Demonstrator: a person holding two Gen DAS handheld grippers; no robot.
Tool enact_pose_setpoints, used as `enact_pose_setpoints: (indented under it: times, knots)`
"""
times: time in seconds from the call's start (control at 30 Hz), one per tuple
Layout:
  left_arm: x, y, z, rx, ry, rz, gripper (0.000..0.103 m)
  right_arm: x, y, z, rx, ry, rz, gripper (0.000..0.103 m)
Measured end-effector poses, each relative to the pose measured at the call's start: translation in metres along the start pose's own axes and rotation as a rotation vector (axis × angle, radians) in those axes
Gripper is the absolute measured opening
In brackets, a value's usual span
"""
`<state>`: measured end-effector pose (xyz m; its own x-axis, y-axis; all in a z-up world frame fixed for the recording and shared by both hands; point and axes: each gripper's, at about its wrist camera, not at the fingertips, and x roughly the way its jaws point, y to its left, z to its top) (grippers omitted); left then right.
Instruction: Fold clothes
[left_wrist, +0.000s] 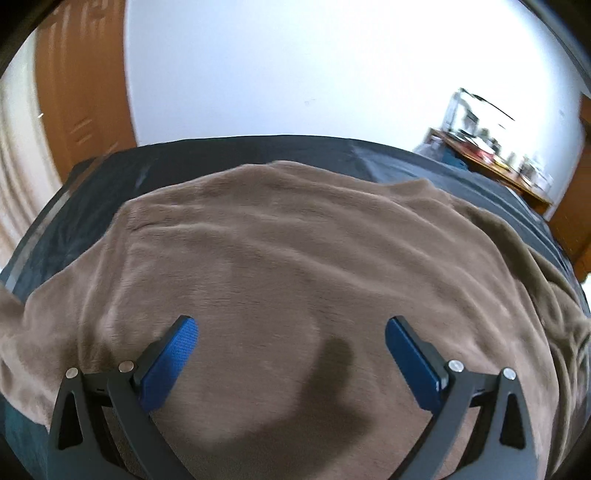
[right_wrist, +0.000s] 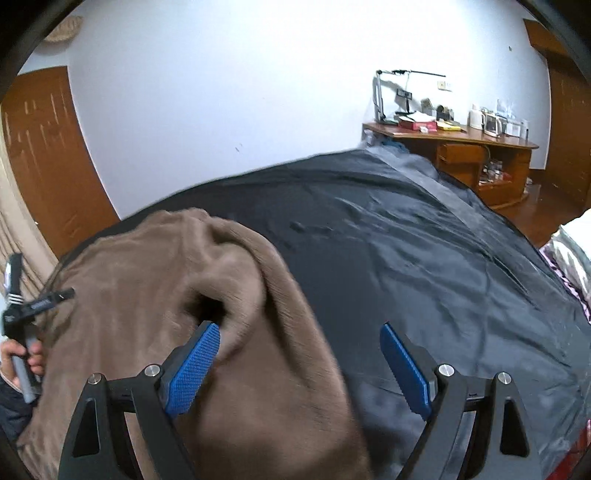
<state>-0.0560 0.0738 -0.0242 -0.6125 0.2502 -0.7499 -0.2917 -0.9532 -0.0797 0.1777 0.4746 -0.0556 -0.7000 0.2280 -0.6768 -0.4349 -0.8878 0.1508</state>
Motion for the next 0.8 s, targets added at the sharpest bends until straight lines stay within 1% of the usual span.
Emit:
enact_pose_setpoints:
  times: [0.03,0.1,0.17,0.2,0.27,0.3,0.33,0.37,0.4,0.47,0.5,0.53,0.6,0.67,0.7,0.8]
  knots:
    - [0.004,-0.001,-0.001,0.004,0.017,-0.006,0.102,0.005,-0.003,-0.001,-0.006,0.017,-0.003,0.089]
    - [0.007,0.001,-0.004,-0.008,0.043,-0.009,0.102,0.019,-0.005,-0.004,-0.012,0.066,-0.005,0.076]
    - [0.013,0.007,-0.005,-0.041,0.068,-0.018,0.102,0.034,-0.008,-0.007,-0.007,0.125,0.014,0.058]
    - [0.013,0.01,-0.005,-0.053,0.073,-0.023,0.102,0.039,-0.007,-0.007,-0.011,0.141,0.02,0.057]
    - [0.013,0.014,-0.006,-0.072,0.075,-0.033,0.102,0.042,-0.002,-0.005,-0.038,0.144,0.03,0.049]
    - [0.013,0.013,-0.006,-0.069,0.076,-0.029,0.102,0.043,0.002,-0.005,-0.06,0.151,0.04,0.047]
    - [0.013,0.011,-0.006,-0.059,0.078,-0.02,0.102,0.044,0.009,-0.006,-0.098,0.157,0.036,0.042]
    - [0.014,0.009,-0.007,-0.05,0.079,-0.011,0.102,0.045,0.016,-0.007,-0.14,0.159,0.022,0.033]
    - [0.014,0.008,-0.007,-0.046,0.08,-0.008,0.102,0.045,0.021,-0.007,-0.17,0.159,0.01,0.029]
    - [0.015,0.008,-0.007,-0.046,0.081,-0.008,0.102,0.045,0.031,-0.008,-0.23,0.157,-0.015,0.016]
    - [0.015,0.008,-0.007,-0.046,0.081,-0.008,0.102,0.044,0.035,-0.007,-0.256,0.152,-0.039,0.012]
    - [0.015,0.008,-0.007,-0.045,0.081,-0.007,0.102,0.042,0.037,-0.004,-0.278,0.141,-0.076,0.01]
    - [0.017,0.006,-0.007,-0.041,0.083,-0.003,0.102,0.039,0.036,0.004,-0.314,0.112,-0.169,0.009]
    - [0.019,0.005,-0.007,-0.036,0.084,0.002,0.102,0.034,0.032,0.016,-0.365,0.068,-0.295,0.009]
    - [0.019,0.005,-0.007,-0.034,0.085,0.003,0.102,0.033,0.031,0.022,-0.402,0.039,-0.371,0.009]
    - [0.02,0.006,-0.005,-0.032,0.085,0.001,0.102,0.035,0.03,0.046,-0.544,-0.074,-0.637,0.009]
